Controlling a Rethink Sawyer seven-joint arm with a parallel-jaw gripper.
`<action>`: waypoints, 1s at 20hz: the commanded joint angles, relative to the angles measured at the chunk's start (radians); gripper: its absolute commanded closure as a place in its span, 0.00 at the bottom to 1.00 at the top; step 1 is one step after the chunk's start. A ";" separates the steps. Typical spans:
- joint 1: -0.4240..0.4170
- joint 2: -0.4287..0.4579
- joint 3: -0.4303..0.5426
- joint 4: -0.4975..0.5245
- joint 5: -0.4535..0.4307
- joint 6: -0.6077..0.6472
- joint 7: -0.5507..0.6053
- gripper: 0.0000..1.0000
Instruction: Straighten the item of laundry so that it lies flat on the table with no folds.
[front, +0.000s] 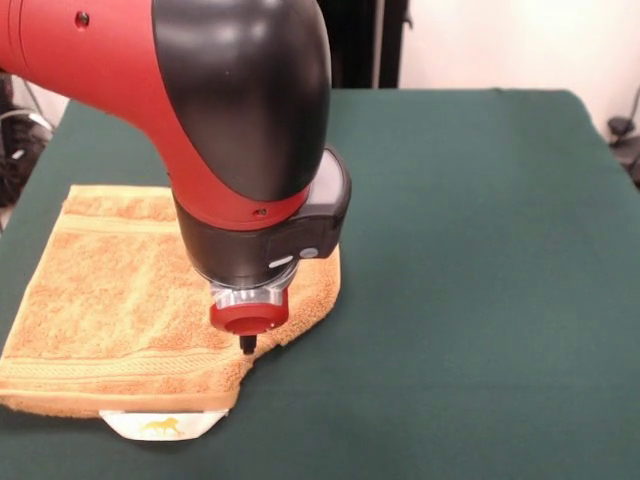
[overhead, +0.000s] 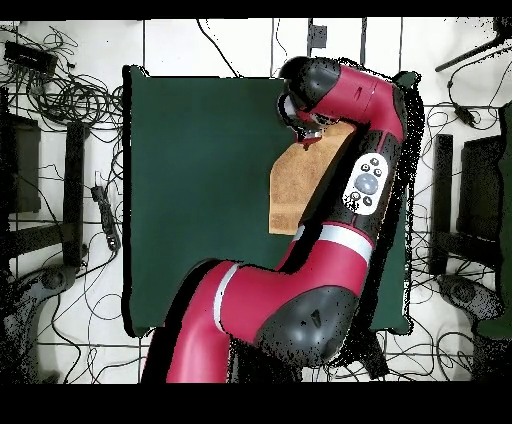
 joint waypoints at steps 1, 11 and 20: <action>0.030 0.063 0.073 0.063 -0.007 -0.078 0.177 0.00; 0.031 0.090 0.089 0.067 0.001 -0.116 0.194 0.00; 0.030 0.104 0.130 0.075 0.026 -0.160 0.182 0.00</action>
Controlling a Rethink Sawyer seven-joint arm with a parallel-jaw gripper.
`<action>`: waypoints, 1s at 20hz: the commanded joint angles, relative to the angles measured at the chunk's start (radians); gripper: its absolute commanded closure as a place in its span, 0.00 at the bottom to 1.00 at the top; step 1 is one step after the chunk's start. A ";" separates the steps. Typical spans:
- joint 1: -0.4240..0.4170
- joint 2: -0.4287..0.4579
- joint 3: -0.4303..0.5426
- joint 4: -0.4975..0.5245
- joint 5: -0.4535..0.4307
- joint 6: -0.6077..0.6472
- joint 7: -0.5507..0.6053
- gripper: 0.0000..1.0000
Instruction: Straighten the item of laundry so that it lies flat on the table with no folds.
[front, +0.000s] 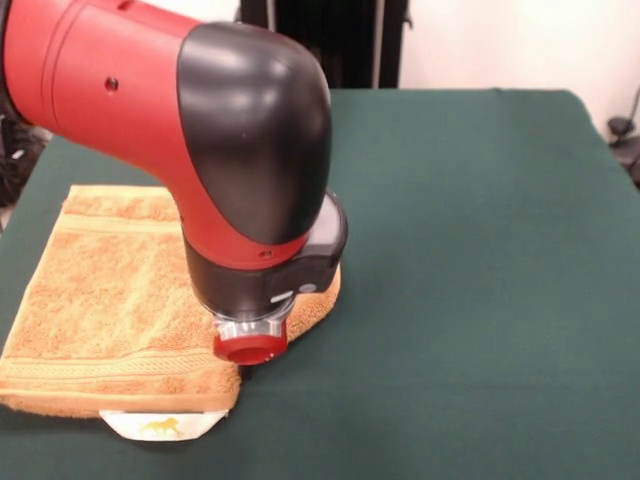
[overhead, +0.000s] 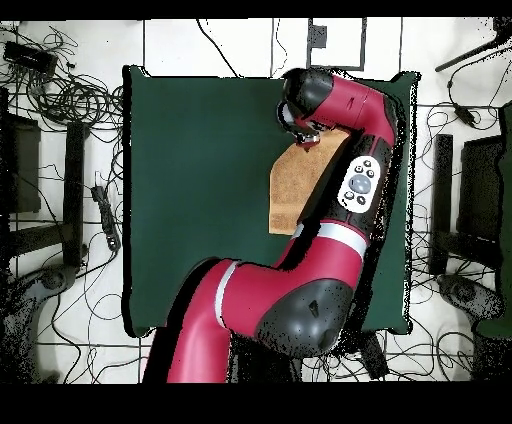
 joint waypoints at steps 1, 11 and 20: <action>0.029 0.056 0.130 0.075 0.038 -0.077 0.177 0.00; 0.022 0.066 0.133 0.067 0.039 -0.096 0.167 0.00; 0.020 0.056 0.163 0.079 0.025 -0.132 0.092 1.00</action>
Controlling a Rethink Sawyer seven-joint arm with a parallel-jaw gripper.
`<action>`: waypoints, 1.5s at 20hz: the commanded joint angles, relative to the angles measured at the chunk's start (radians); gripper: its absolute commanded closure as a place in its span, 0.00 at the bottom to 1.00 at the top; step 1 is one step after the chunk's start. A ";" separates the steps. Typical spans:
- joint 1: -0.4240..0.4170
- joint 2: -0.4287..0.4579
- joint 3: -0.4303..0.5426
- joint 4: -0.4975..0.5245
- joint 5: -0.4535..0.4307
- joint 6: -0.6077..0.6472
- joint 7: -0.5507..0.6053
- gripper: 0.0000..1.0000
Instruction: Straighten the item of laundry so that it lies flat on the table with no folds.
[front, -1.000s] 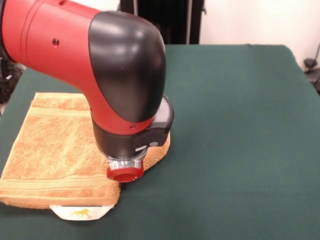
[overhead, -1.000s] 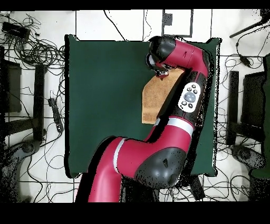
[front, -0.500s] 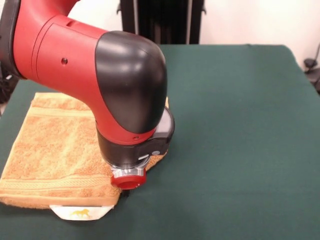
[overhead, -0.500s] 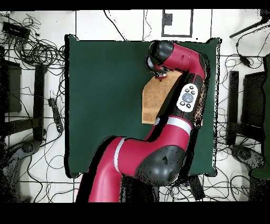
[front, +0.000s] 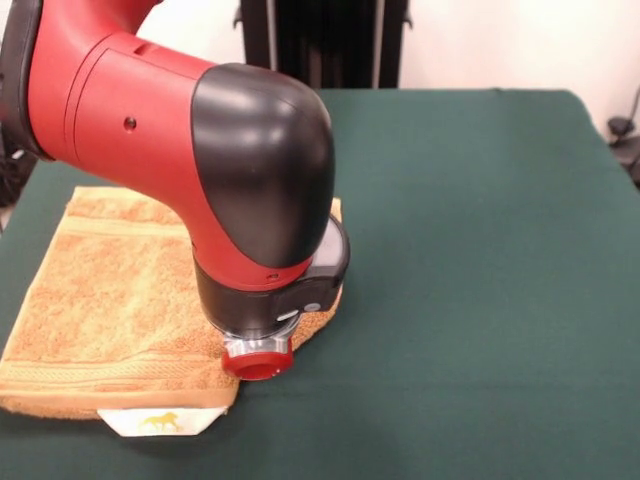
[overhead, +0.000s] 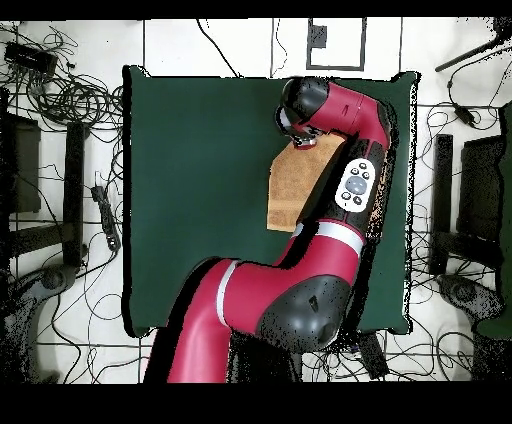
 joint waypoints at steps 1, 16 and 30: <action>0.020 0.029 0.148 0.079 0.024 -0.087 0.088 1.00; -0.018 0.000 0.399 0.147 0.041 -0.417 -0.055 1.00; -0.029 0.017 0.531 0.139 -0.003 -0.549 -0.020 1.00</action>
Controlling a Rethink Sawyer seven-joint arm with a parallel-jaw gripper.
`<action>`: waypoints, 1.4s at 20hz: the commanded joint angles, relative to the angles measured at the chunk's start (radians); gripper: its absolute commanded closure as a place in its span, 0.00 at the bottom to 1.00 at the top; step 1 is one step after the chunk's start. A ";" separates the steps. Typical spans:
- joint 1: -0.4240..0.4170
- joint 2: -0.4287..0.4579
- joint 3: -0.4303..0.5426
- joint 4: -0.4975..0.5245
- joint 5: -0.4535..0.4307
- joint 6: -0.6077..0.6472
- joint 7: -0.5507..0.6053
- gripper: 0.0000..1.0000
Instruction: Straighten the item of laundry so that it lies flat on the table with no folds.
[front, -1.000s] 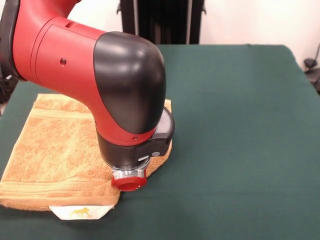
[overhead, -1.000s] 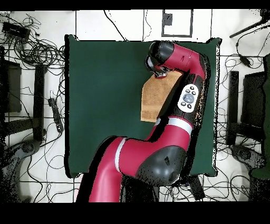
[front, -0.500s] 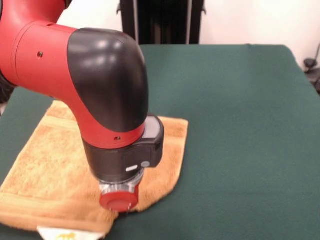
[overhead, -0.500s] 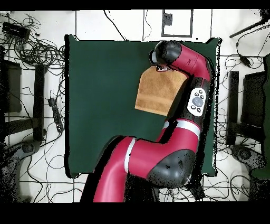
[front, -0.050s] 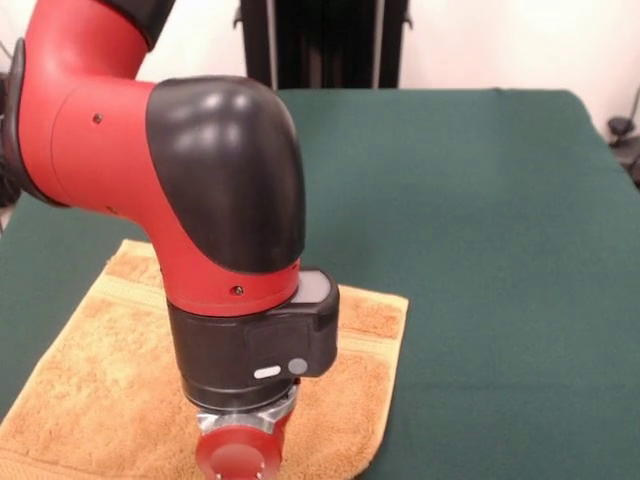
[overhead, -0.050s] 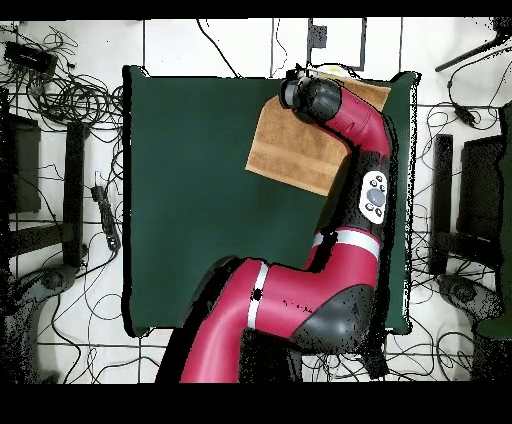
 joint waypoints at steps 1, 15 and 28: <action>0.029 0.079 0.166 0.093 -0.008 -0.074 -0.014 1.00; 0.034 0.087 0.199 0.100 -0.035 -0.236 0.011 1.00; 0.033 0.112 0.236 0.090 -0.047 -0.346 0.020 1.00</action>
